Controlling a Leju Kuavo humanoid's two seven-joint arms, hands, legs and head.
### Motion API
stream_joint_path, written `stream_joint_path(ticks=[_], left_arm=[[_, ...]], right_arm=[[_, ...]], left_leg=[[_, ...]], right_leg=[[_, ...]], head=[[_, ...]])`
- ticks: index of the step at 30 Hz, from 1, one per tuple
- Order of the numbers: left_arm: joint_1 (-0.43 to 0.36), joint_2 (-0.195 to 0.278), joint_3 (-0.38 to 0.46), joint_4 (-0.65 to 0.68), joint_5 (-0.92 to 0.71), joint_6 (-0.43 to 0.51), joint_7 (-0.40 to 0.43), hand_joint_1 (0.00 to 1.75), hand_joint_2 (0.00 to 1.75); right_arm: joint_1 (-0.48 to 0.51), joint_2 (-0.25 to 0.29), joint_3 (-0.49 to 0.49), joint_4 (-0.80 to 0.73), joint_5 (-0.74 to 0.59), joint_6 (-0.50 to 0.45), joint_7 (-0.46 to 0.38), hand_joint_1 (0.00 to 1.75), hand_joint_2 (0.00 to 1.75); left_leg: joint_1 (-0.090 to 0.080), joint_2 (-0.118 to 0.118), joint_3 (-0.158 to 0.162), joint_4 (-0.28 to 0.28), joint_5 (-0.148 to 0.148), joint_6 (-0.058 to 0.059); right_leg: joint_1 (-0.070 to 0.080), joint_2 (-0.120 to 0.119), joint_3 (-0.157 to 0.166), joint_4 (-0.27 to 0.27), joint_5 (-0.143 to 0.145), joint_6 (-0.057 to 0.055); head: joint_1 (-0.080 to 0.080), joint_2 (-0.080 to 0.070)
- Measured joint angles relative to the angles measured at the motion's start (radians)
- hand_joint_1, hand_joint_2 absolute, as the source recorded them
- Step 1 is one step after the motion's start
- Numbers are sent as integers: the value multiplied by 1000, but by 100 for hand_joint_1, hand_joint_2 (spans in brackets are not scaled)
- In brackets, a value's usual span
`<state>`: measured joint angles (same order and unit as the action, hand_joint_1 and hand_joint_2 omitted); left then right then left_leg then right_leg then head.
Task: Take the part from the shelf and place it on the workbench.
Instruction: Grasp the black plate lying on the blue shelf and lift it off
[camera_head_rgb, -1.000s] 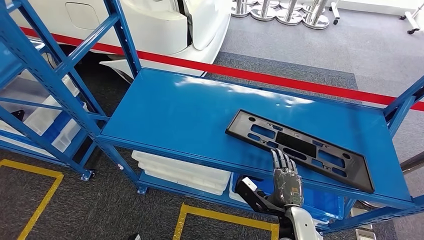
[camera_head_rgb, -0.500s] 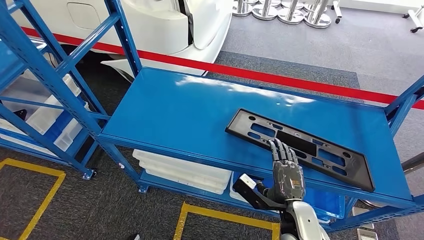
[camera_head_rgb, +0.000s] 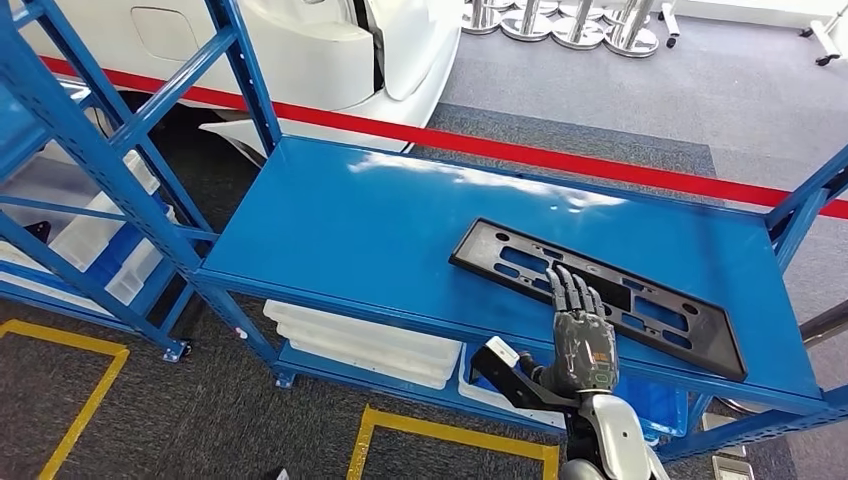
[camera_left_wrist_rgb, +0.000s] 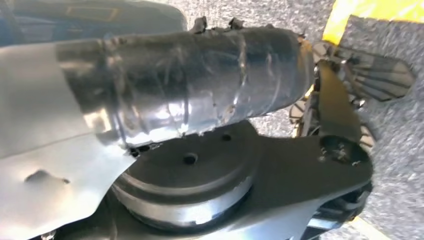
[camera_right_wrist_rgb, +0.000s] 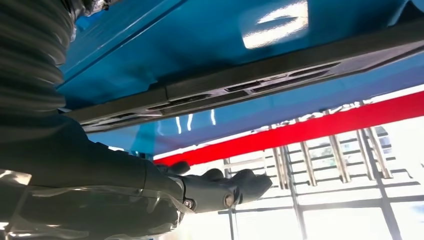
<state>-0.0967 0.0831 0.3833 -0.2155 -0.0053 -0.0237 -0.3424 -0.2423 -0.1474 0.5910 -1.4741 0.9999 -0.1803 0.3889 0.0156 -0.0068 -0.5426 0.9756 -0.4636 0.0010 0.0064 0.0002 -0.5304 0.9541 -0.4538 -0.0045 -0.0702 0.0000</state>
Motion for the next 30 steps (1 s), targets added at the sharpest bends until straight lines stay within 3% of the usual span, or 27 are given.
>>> stream_joint_path(ticks=[3,4,6,7,8,9,12,14,17,18,19,21,22,23,24,25,27,28,30], left_arm=[[2,-5,1,0,-2,0,1,0,0],[1,-6,1,0,-2,-1,1,0,0],[0,-7,1,0,-4,-2,1,0,0],[1,-7,1,0,-5,-2,1,0,0],[1,-7,1,0,-7,-2,1,0,0],[2,-7,1,0,-9,-2,1,0,0],[0,-8,1,0,-13,-2,1,0,0],[-1,-9,1,0,-14,-1,2,0,0],[-1,-7,1,0,-14,1,2,0,0],[-1,-6,2,0,-14,2,3,0,0],[-1,-4,2,0,-14,4,4,0,0],[-1,-1,3,0,-14,8,6,0,0],[0,0,5,0,-14,10,7,0,0],[2,1,6,0,-14,11,8,0,0],[3,2,8,0,-14,12,9,0,0],[4,4,9,0,-14,12,9,0,0],[2,8,12,0,-14,12,11,0,0],[0,9,14,0,-14,12,12,0,0],[-3,10,17,0,-14,12,12,0,0]], right_arm=[[7,-13,-26,3,-18,-5,0,0,175],[8,-18,-34,5,-25,-7,0,0,175],[12,-26,-49,15,-38,-12,-1,0,175],[16,-30,-56,22,-44,-14,-2,0,175],[20,-34,-62,29,-51,-18,-3,0,175],[23,-37,-69,37,-55,-23,-5,0,175],[22,-47,-91,58,-62,-40,-9,0,175],[20,-53,-106,72,-65,-51,-11,0,175],[22,-61,-124,92,-65,-55,-10,0,175],[22,-62,-128,95,-64,-54,-5,0,175],[22,-63,-133,97,-63,-53,1,0,175],[24,-67,-142,102,-61,-47,13,0,175],[26,-68,-147,104,-62,-42,17,0,175],[29,-70,-151,107,-62,-38,19,0,175],[31,-73,-156,109,-63,-35,20,0,175],[32,-74,-160,111,-63,-33,21,0,175],[33,-77,-171,113,-64,-29,21,0,175],[33,-79,-176,115,-64,-27,22,0,175],[33,-83,-183,116,-64,-26,22,0,175]], left_leg=[[4,1,-2,-6,8,17],[6,2,-3,-8,11,21],[6,1,-7,-9,12,24],[5,1,-8,-9,12,24],[5,1,-9,-9,12,25],[4,0,-8,-9,12,24],[0,-3,-5,-9,11,21],[-1,-4,-6,-11,10,12],[-1,-3,-3,-13,7,-5],[-1,-2,-10,6,-9,-9],[-2,0,-27,47,-35,-13],[-1,1,-89,183,-101,-16],[-1,1,-119,244,-121,-17],[-1,1,-136,276,-123,-18],[-1,1,-135,267,-104,-17],[-1,1,-113,217,-70,-16],[-2,1,-47,76,-4,-9],[-3,1,-24,27,11,-4],[-7,0,-13,-4,13,5]], right_leg=[[-5,2,-23,33,-29,18],[-7,3,-49,81,-56,25],[-11,2,-121,230,-116,34],[-11,2,-150,288,-132,35],[-12,2,-164,310,-129,34],[-12,2,-157,290,-107,31],[-7,1,-57,75,-8,10],[-2,0,-21,-2,9,2],[-4,-2,-10,-18,14,-9],[-7,-2,-3,-26,19,-15],[-9,-3,3,-34,24,-19],[-8,-4,5,-36,25,-23],[-8,-4,5,-34,24,-24],[-7,-4,5,-32,22,-25],[-7,-3,5,-28,20,-25],[-7,-2,5,-24,17,-24],[-4,1,4,-12,9,-17],[-3,2,2,-7,5,-13],[-2,2,-3,-2,2,-2]], head=[[2,0],[4,0],[7,0],[7,0],[7,0],[7,0],[7,0],[6,0],[5,0],[4,0],[2,0],[1,0],[1,0],[1,0],[1,0],[1,0],[1,0],[2,0],[3,0]])
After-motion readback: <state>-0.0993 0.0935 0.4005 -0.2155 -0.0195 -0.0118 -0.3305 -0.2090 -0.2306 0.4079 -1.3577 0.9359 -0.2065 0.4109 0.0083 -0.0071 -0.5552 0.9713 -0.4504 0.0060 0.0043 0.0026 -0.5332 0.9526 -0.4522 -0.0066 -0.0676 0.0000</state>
